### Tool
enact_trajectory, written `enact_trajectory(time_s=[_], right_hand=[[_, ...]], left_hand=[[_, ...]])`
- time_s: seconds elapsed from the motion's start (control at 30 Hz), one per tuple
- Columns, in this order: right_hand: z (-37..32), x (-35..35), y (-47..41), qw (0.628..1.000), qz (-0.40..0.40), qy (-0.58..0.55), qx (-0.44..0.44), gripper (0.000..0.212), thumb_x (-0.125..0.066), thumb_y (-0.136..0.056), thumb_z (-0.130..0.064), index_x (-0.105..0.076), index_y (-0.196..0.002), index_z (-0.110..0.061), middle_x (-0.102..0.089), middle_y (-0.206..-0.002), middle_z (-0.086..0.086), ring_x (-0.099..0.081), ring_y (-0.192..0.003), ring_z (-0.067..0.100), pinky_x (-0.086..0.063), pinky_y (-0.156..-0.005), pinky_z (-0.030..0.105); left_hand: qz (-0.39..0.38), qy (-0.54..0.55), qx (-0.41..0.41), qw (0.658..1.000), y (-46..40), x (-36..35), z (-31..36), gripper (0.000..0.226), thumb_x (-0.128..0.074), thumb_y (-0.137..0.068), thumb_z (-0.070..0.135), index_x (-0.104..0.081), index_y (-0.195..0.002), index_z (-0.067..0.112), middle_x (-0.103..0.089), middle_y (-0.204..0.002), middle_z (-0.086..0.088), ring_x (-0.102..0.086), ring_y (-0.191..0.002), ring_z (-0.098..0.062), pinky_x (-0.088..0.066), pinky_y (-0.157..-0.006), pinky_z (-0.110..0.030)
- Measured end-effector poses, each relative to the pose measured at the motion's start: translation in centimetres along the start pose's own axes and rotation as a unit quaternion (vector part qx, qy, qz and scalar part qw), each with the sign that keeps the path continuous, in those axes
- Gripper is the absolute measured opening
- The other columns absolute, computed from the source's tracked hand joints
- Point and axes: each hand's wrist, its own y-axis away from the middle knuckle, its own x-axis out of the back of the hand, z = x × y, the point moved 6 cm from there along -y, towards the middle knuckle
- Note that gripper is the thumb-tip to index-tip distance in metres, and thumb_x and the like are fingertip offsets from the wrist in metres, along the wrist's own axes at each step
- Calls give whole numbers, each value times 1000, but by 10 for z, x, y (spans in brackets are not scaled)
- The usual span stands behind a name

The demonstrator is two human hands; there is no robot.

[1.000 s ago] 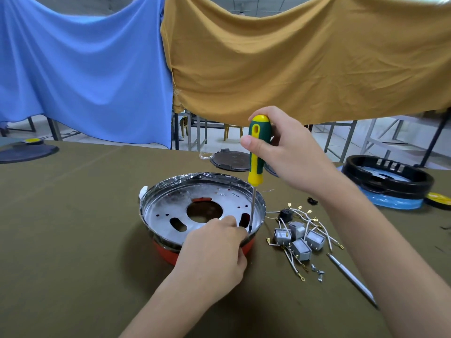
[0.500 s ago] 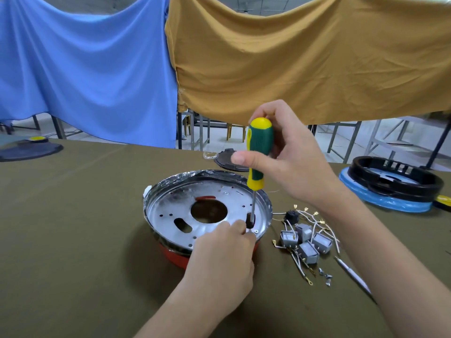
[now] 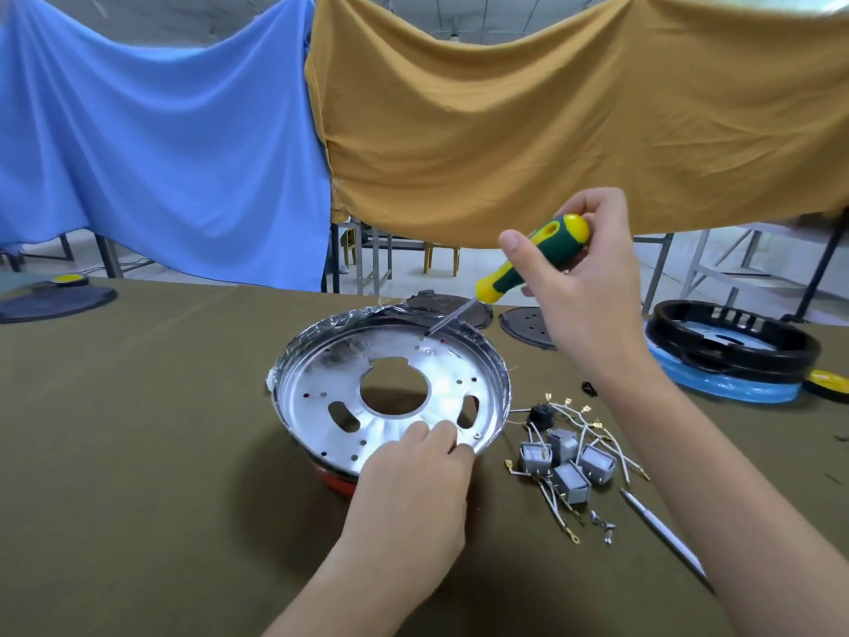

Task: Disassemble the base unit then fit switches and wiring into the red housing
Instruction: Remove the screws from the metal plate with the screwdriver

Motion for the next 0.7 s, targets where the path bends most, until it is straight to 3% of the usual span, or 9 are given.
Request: enact_trajectory(time_s=[0.1,0.13,0.2,0.27,0.33,0.47,0.6,0.7], right_hand=[[18,2,8,996,5,-28,-83,39,-75,-81,-40,-40,-92,-26,-58,-76,-15,-70,-67,25,-55,-63,45],[29,3,12,989,7,-58,-134,38,-75,-80,-36,-40,-90,-26,-61,-84,-11,-71,-63,24,-57,-67,48],[55,5,24,955,4,-150,-257,36,-76,-82,-22,-41,-88,-20,-63,-102,14,-70,-62,24,-58,-81,50],[74,10,42,904,-5,-236,-357,25,-74,-84,-8,-51,-93,-8,-63,-105,24,-72,-69,25,-61,-77,41],[85,17,65,865,-23,-274,-420,20,-70,-85,-3,-57,-99,4,-67,-101,27,-74,-78,27,-61,-69,32],[95,35,110,824,-23,-315,-471,20,-71,-81,-1,-52,-84,-6,-69,-88,25,-72,-80,34,-60,-70,34],[93,42,136,819,-5,-326,-472,22,-70,-83,1,-51,-88,-9,-66,-97,25,-69,-78,35,-60,-76,40],[86,41,143,837,14,-284,-467,22,-69,-86,-1,-51,-95,-10,-63,-102,25,-70,-75,32,-60,-80,42]], left_hand=[[0,11,7,1000,0,-3,-3,31,-88,-41,21,-66,-61,24,-52,-61,8,-52,-52,-13,-27,-40,-24],[3,19,11,1000,-1,-4,-6,31,-89,-41,20,-66,-61,24,-52,-61,8,-52,-52,-13,-29,-40,-23],[8,31,14,999,-1,-3,-7,27,-87,-50,22,-67,-68,23,-53,-67,8,-53,-58,-13,-33,-43,-23],[9,23,32,999,-2,-6,-12,13,-65,-82,27,-62,-95,25,-50,-89,9,-52,-79,-13,-36,-57,-24],[15,16,39,999,-2,-10,-18,15,-41,-94,28,-52,-105,27,-42,-98,10,-43,-88,-12,-32,-65,-23],[13,31,40,999,-5,-9,-23,25,-43,-92,42,-55,-111,30,-45,-96,12,-44,-88,-8,-31,-61,-23],[-130,60,19,989,-27,-19,-29,40,-52,-88,48,-57,-126,34,-38,-93,10,-49,-85,-13,-33,-57,-25],[-215,96,11,972,-37,-26,-37,48,-53,-92,43,-49,-139,39,-31,-91,9,-47,-85,-16,-39,-65,-29]])
